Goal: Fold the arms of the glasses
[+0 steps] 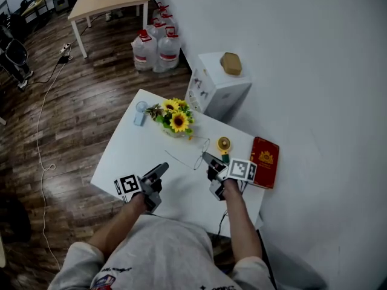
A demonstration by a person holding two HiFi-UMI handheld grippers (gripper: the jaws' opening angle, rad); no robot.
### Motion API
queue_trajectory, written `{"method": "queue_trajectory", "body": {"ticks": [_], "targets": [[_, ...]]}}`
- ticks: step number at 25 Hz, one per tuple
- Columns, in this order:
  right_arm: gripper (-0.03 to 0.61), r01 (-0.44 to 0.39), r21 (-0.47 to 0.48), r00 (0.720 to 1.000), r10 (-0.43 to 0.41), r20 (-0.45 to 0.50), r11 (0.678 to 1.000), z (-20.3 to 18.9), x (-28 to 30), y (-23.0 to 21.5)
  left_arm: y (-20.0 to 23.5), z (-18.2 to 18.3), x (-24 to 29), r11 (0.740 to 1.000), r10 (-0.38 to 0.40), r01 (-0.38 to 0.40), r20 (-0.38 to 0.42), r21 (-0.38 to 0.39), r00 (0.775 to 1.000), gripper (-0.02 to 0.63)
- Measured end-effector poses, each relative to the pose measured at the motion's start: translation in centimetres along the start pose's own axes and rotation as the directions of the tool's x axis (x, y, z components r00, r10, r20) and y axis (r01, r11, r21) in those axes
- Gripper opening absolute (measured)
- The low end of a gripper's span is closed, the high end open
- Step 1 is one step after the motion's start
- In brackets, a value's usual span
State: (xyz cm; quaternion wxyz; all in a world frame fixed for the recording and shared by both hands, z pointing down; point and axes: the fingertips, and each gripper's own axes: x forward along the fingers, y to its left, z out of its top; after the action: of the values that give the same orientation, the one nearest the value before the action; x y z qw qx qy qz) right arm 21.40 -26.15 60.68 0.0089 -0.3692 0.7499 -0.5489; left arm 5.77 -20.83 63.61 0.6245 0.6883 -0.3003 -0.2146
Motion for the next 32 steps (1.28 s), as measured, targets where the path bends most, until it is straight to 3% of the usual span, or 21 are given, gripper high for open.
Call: {"method": "queue_trajectory", "body": {"ticks": [3,6,13,19,32], "targets": [[0.017,-0.009,-0.019,1.0,0.008,-0.006,1.0,-0.1,0.4,0.3,-0.6,-0.4,1.0,0.999,-0.014,0.014,0.007,-0.038,1.0,0.244],[0.017,0.005,0.042,1.0,-0.005,-0.008,0.999,-0.6,0.4,0.5,-1.0,-0.6,2.0,0.998,-0.036,0.037,0.008,-0.049,0.999,0.204],[0.017,-0.003,-0.028,1.0,0.002,-0.017,1.0,-0.7,0.6,0.2,-1.2,-0.8,3.2,0.998,-0.023,0.025,0.027,-0.055,0.999,0.083],[0.017,0.002,-0.034,0.999,-0.004,-0.048,0.999,-1.5,0.6,0.0,-1.2,-1.2,3.8,0.999,-0.011,0.012,0.006,-0.05,1.0,0.029],[0.017,0.019,-0.053,0.994,-0.025,-0.106,0.998,-3.7,0.5,-0.5,-1.6,-2.4,6.1,0.993,0.0,0.014,-0.124,0.114,0.992,0.015]]}}
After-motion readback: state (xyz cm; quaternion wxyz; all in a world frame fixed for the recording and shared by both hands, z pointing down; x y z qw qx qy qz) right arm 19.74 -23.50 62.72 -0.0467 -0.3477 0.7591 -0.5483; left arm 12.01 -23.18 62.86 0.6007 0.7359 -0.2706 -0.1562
